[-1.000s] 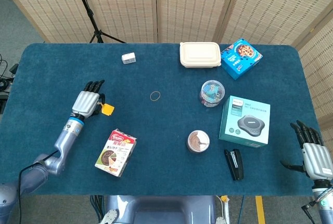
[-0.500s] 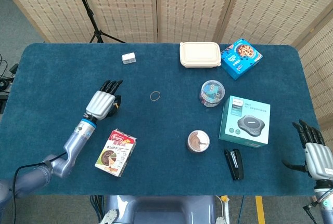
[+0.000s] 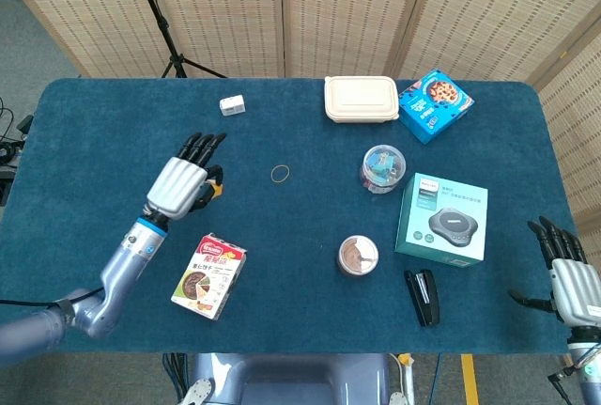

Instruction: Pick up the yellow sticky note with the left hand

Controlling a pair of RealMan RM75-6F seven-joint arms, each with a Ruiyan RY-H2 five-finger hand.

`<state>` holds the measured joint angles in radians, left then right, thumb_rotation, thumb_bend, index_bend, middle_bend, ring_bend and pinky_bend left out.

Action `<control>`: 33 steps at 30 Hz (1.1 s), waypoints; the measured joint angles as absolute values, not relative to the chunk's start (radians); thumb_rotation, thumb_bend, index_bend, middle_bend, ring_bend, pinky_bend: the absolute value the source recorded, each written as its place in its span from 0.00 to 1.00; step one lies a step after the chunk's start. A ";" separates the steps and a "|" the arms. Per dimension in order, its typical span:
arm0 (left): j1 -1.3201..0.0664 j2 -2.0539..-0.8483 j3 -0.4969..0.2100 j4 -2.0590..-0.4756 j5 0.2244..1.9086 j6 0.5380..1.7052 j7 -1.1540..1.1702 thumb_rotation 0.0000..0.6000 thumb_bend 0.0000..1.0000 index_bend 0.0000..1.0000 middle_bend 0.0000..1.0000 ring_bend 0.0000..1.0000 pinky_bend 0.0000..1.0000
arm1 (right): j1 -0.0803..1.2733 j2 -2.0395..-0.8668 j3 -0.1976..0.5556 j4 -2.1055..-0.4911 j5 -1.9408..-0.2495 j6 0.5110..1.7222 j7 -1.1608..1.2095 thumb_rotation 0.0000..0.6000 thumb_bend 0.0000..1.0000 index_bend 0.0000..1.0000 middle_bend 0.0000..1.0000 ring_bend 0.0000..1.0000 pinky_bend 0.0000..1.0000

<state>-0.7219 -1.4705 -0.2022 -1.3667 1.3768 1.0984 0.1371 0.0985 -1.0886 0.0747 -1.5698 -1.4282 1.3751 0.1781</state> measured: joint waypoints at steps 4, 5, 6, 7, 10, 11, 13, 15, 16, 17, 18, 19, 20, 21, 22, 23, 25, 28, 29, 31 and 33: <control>-0.668 -1.409 -0.191 -1.423 1.354 1.129 0.130 1.00 0.31 0.01 0.00 0.00 0.00 | 0.097 -1.086 0.074 -1.574 -1.437 1.382 0.189 1.00 0.00 0.00 0.00 0.00 0.00; -0.657 -1.396 -0.188 -1.434 1.350 1.135 0.128 1.00 0.29 0.00 0.00 0.00 0.00 | 0.096 -1.085 0.073 -1.575 -1.440 1.383 0.192 1.00 0.00 0.00 0.00 0.00 0.00; -0.643 -1.379 -0.183 -1.449 1.345 1.143 0.123 1.00 0.28 0.00 0.00 0.00 0.00 | 0.096 -1.084 0.072 -1.576 -1.443 1.385 0.196 1.00 0.00 0.00 0.00 0.00 0.00; -0.631 -1.367 -0.178 -1.460 1.342 1.150 0.119 1.00 0.26 0.00 0.00 0.00 0.00 | 0.095 -1.083 0.072 -1.577 -1.447 1.389 0.199 1.00 0.00 0.00 0.00 0.00 0.00; -0.588 -1.325 -0.162 -1.491 1.336 1.177 0.099 1.00 0.22 0.00 0.00 0.00 0.00 | 0.093 -1.081 0.070 -1.580 -1.454 1.396 0.202 1.00 0.00 0.00 0.00 0.00 0.00; -0.574 -1.314 -0.157 -1.497 1.335 1.187 0.090 1.00 0.21 0.00 0.00 0.00 0.00 | 0.092 -1.080 0.070 -1.581 -1.456 1.398 0.202 1.00 0.00 0.00 0.00 0.00 0.00; -0.540 -1.291 -0.144 -1.508 1.335 1.214 0.068 1.00 0.17 0.00 0.00 0.00 0.00 | 0.091 -1.080 0.069 -1.583 -1.460 1.403 0.202 1.00 0.00 0.00 0.00 0.00 0.00; -0.505 -1.272 -0.129 -1.514 1.335 1.239 0.044 1.00 0.12 0.00 0.00 0.00 0.00 | 0.090 -1.079 0.068 -1.586 -1.464 1.406 0.200 1.00 0.00 0.00 0.00 0.00 0.00; -0.489 -1.264 -0.123 -1.516 1.335 1.250 0.031 1.00 0.10 0.00 0.00 0.00 0.00 | 0.089 -1.079 0.067 -1.588 -1.467 1.409 0.199 1.00 0.00 0.00 0.00 0.00 0.00; -0.473 -1.256 -0.116 -1.517 1.335 1.261 0.018 1.00 0.08 0.00 0.00 0.00 0.00 | 0.088 -1.079 0.066 -1.589 -1.469 1.411 0.198 1.00 0.00 0.00 0.00 0.00 0.00; -0.452 -1.247 -0.108 -1.517 1.334 1.275 -0.001 1.00 0.07 0.00 0.00 0.00 0.00 | 0.088 -1.078 0.066 -1.591 -1.471 1.413 0.197 1.00 0.00 0.00 0.00 0.00 0.00; -0.436 -1.241 -0.102 -1.516 1.334 1.286 -0.014 1.00 0.07 0.00 0.00 0.00 0.00 | 0.087 -1.078 0.065 -1.593 -1.476 1.417 0.195 1.00 0.00 0.00 0.00 0.00 0.00; -0.419 -1.237 -0.096 -1.513 1.333 1.297 -0.029 1.00 0.07 0.00 0.00 0.00 0.00 | 0.086 -1.078 0.064 -1.596 -1.479 1.420 0.193 1.00 0.00 0.00 0.00 0.00 0.00; -0.398 -1.232 -0.088 -1.509 1.333 1.311 -0.049 1.00 0.06 0.00 0.00 0.00 0.00 | 0.085 -1.077 0.063 -1.598 -1.482 1.424 0.190 1.00 0.00 0.00 0.00 0.00 0.00; -0.382 -1.228 -0.083 -1.505 1.332 1.320 -0.066 1.00 0.06 0.00 0.00 0.00 0.00 | 0.084 -1.077 0.062 -1.602 -1.486 1.428 0.187 1.00 0.00 0.00 0.00 0.00 0.00; -0.367 -1.226 -0.077 -1.501 1.333 1.328 -0.083 1.00 0.04 0.00 0.00 0.00 0.00 | 0.083 -1.076 0.062 -1.604 -1.488 1.431 0.185 1.00 0.00 0.00 0.00 0.00 0.00; -0.335 -1.216 -0.063 -1.495 1.331 1.338 -0.123 1.00 0.02 0.00 0.00 0.00 0.00 | 0.081 -1.075 0.060 -1.609 -1.493 1.437 0.179 1.00 0.00 0.00 0.00 0.00 0.00; -0.312 -1.188 -0.049 -1.498 1.330 1.340 -0.147 1.00 0.00 0.00 0.00 0.00 0.00 | 0.078 -1.074 0.058 -1.617 -1.501 1.447 0.170 1.00 0.00 0.00 0.00 0.00 0.00; -0.306 -1.178 -0.047 -1.504 1.328 1.340 -0.146 1.00 0.00 0.00 0.00 0.00 0.00 | 0.077 -1.074 0.058 -1.619 -1.502 1.449 0.167 1.00 0.00 0.00 0.00 0.00 0.00; -0.296 -1.155 -0.043 -1.526 1.323 1.337 -0.138 1.00 0.00 0.00 0.00 0.00 0.00 | 0.075 -1.073 0.057 -1.623 -1.506 1.456 0.161 1.00 0.00 0.00 0.00 0.00 0.00; -0.291 -1.138 -0.041 -1.545 1.321 1.331 -0.121 1.00 0.00 0.00 0.00 0.00 0.00 | 0.074 -1.072 0.056 -1.625 -1.508 1.458 0.158 1.00 0.00 0.00 0.00 0.00 0.00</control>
<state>-0.2908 -1.1382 -0.0409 -1.5449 1.3214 1.3312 -0.1208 0.0741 -1.0723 0.0564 -1.6252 -1.5084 1.4579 0.1576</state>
